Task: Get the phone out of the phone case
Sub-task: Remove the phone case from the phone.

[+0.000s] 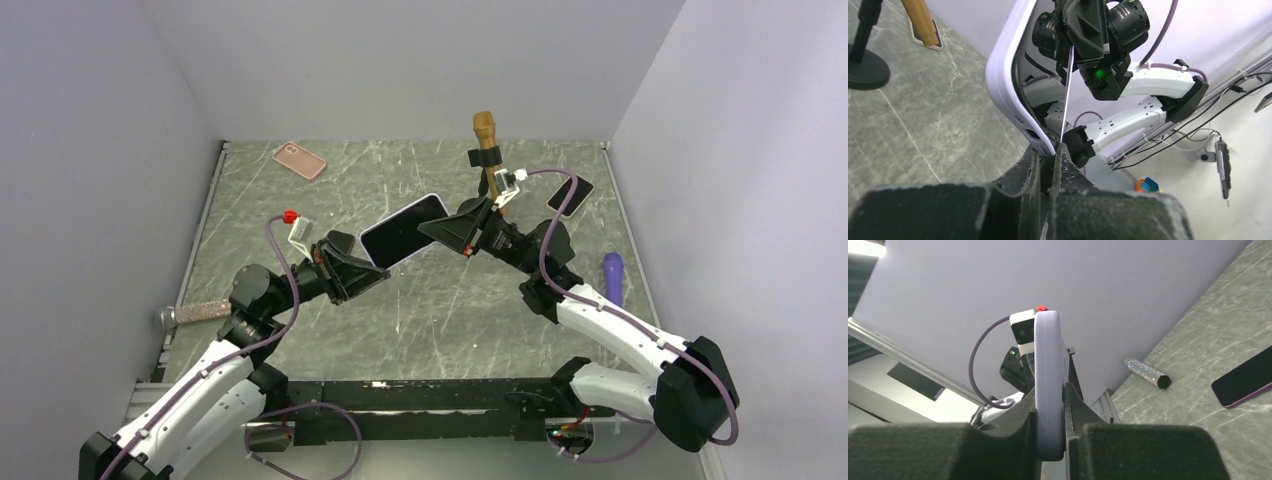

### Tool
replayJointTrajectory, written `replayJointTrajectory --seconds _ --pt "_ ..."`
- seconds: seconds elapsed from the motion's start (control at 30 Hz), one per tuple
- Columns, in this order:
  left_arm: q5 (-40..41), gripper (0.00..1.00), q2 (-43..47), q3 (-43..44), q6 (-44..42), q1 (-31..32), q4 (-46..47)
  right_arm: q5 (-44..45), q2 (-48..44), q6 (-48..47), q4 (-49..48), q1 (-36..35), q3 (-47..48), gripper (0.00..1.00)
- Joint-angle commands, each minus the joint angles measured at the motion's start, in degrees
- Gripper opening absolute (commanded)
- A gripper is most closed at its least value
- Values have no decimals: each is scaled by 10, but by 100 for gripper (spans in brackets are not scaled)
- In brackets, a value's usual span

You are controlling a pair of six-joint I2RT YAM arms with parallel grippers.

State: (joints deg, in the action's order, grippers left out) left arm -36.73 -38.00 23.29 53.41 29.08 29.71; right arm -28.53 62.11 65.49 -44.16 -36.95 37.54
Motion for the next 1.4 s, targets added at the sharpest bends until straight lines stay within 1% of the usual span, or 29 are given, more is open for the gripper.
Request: replayJointTrajectory --seconds 0.0,0.07,0.13,0.27,0.37,0.5,0.67,0.73,0.8,0.9,1.07,1.23,1.3,1.37 --pt "45 0 -9 9 -104 -21 -61 -54 1 155 -140 -10 39 0" --pt "38 0 -21 -14 -72 -37 -22 -57 10 211 -224 -9 30 0" --pt "28 0 -36 -44 -30 -54 30 -59 16 243 -262 -9 30 0" --pt "5 0 -81 -94 49 -89 124 -51 -1 258 -266 -9 33 0" --pt "-3 0 -117 -110 92 -94 176 -49 -7 263 -270 -9 34 0" --pt "-7 0 -139 -129 134 -93 250 -38 9 293 -328 -9 27 0" --pt "2 0 -146 -160 184 -88 374 -21 35 322 -397 -10 24 0" --pt "8 0 -140 -165 189 -87 387 -19 45 333 -418 -10 27 0" --pt "16 0 -132 -167 185 -87 369 -11 52 346 -439 -11 28 0" --pt "26 0 -123 -176 177 -87 373 -9 53 345 -441 -11 33 0" --pt "43 0 -138 -192 190 -87 459 -1 60 362 -461 -11 33 0" --pt "30 0 -177 -178 190 -86 539 6 74 388 -493 -14 39 0" --pt "20 0 -189 -171 178 -86 539 6 75 393 -494 -14 42 0" --pt "14 0 -188 -169 149 -86 504 6 73 396 -489 -14 46 0"
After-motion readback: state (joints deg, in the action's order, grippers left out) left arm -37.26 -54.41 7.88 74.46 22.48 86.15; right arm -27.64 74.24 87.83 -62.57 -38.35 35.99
